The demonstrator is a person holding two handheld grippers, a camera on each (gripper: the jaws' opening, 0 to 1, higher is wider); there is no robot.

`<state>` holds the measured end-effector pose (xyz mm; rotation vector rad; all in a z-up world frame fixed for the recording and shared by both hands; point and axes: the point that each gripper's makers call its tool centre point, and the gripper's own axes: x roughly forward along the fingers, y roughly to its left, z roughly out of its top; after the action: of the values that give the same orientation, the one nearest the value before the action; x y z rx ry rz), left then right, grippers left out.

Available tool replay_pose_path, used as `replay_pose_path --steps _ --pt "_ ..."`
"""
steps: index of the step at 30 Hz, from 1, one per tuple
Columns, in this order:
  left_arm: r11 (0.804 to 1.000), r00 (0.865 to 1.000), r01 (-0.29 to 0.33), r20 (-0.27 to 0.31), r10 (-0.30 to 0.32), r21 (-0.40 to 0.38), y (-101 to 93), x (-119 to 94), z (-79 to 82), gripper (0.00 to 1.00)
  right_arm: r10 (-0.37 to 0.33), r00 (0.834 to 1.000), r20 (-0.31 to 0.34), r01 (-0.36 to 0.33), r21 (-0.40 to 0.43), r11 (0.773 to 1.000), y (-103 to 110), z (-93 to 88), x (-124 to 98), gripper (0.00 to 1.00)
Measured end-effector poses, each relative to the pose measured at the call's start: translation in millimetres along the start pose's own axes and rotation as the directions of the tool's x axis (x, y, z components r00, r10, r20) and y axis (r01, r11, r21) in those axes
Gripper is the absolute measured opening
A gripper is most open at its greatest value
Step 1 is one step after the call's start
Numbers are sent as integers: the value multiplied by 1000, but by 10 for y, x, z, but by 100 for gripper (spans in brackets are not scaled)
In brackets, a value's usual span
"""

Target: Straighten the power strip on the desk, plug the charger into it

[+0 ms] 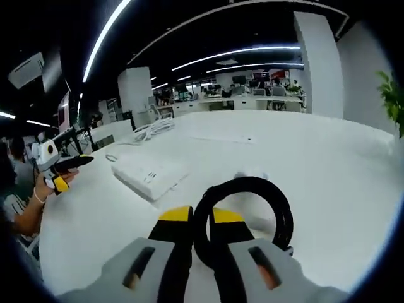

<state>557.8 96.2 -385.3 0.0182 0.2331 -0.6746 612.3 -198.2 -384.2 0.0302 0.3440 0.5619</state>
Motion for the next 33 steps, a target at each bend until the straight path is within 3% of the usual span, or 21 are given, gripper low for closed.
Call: replay_pose_path --steps 7,14,25,33 --pt "1000 1000 5 0 -5 3 -13 26 8 96 1 991 132 -7 43 999 92 215 -38 8" --pt "1000 1000 17 10 -17 6 -40 95 55 96 24 986 165 -33 52 998 299 344 -43 8" --pt "994 993 80 84 -86 72 -273 341 391 97 112 955 276 -163 167 972 651 699 -39 7" --pt "991 986 87 133 -99 97 -355 428 554 98 149 940 306 -206 163 965 847 860 13 7"
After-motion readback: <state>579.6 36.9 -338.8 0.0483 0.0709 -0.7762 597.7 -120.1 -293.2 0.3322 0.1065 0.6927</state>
